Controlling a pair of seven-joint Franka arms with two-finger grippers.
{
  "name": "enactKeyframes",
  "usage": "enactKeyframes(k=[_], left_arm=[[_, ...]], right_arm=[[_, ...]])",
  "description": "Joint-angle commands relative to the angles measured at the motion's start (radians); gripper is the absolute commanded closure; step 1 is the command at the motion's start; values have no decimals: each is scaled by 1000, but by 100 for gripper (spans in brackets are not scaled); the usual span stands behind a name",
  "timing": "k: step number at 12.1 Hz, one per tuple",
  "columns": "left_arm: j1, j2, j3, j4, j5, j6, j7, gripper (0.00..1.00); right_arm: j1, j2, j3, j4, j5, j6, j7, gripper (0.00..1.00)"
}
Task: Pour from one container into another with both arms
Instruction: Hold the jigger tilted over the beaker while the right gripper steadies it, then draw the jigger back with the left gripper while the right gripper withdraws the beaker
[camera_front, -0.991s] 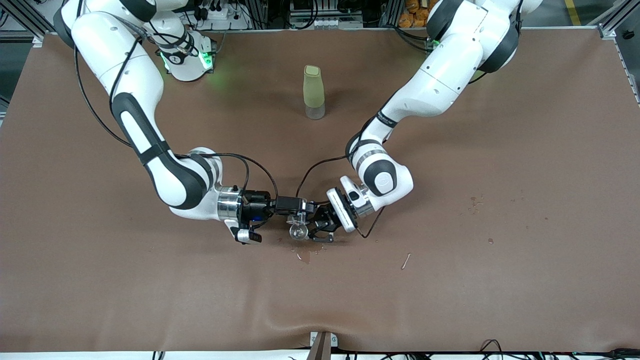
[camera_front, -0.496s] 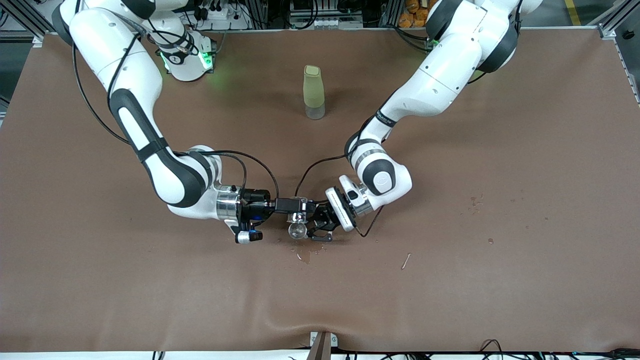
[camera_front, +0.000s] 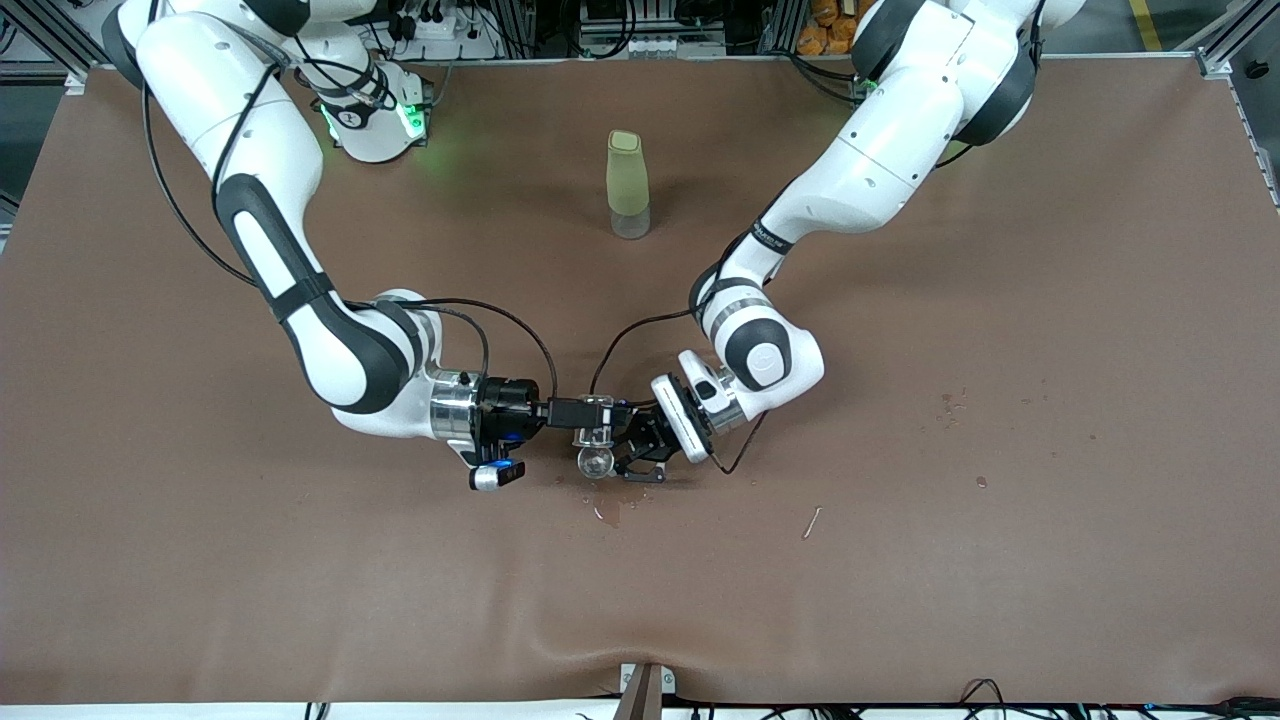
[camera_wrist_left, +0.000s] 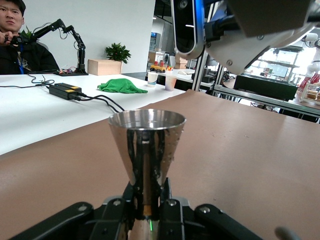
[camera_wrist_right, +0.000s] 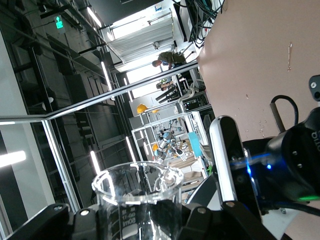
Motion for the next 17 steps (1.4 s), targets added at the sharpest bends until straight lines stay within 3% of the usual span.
enactKeyframes(k=[1, 7, 12, 15, 17], left_arm=[[-4, -2, 7, 7, -29, 6, 15, 100], [9, -11, 11, 7, -10, 6, 20, 100], [98, -20, 14, -10, 73, -23, 33, 100], [175, -26, 14, -29, 124, -113, 27, 100], [221, -27, 14, -30, 139, -175, 18, 100]], right_arm=[[-20, -36, 16, -30, 19, 11, 27, 100], [-12, -29, 15, -13, 18, 19, 64, 100], [15, -7, 4, 42, 2, 16, 44, 100], [14, 5, 1, 79, -120, 19, -20, 100], [26, 5, -31, 81, -131, 19, -86, 100]])
